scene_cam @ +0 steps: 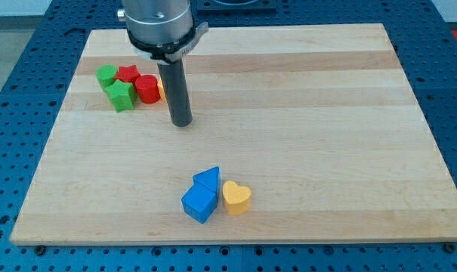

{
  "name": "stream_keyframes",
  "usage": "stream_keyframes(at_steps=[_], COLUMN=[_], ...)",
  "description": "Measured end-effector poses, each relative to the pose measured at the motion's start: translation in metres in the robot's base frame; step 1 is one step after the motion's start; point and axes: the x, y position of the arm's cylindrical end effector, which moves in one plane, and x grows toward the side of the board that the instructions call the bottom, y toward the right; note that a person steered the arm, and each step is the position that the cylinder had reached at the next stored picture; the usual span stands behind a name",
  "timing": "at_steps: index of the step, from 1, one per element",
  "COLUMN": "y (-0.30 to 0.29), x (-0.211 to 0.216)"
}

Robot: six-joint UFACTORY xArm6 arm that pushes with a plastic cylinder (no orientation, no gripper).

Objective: Move hexagon to the right of red circle

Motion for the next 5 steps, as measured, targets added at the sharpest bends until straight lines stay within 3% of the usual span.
stream_keyframes(at_steps=[2,5], y=[0.029,-0.022], x=[-0.011,-0.02])
